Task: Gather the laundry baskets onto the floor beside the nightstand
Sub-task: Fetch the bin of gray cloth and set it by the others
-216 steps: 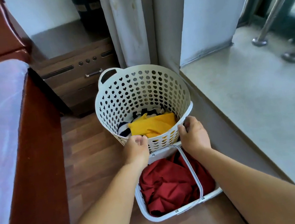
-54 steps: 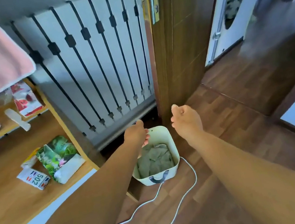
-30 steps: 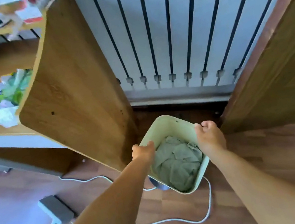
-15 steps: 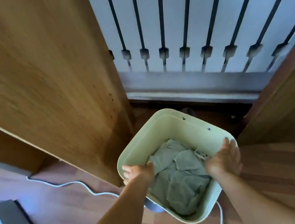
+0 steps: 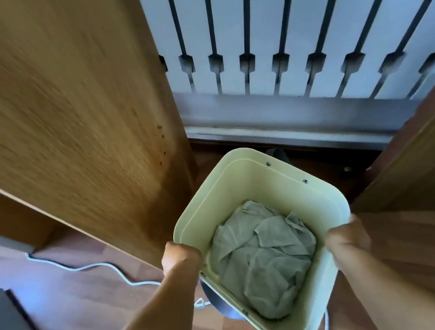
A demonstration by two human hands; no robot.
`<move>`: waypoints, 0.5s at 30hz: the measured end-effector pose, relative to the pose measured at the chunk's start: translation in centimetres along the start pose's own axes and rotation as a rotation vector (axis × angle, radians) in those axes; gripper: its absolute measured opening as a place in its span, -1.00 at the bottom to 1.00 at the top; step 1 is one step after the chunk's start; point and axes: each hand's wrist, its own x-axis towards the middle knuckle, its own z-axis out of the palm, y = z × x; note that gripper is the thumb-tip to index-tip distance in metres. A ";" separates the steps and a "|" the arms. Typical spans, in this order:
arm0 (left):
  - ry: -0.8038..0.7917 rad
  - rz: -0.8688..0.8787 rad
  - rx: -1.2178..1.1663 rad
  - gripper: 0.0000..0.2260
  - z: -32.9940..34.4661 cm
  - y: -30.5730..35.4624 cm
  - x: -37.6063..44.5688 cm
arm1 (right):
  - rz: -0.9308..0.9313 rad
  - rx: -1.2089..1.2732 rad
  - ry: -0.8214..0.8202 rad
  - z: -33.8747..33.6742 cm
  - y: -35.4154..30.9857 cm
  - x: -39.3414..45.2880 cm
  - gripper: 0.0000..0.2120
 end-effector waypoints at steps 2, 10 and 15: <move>-0.015 -0.006 -0.002 -0.62 -1.4 0.2 -0.9 | -0.026 -0.005 0.005 -1.0 -1.3 -1.2 -0.38; -0.029 -0.040 -0.087 -0.56 -11.4 2.3 -8.3 | -0.082 -0.063 -0.016 -9.0 -7.9 -9.5 -0.45; -0.026 -0.076 -0.118 -0.55 -19.1 2.8 -14.3 | -0.134 -0.091 -0.047 -14.1 -11.7 -15.9 -0.51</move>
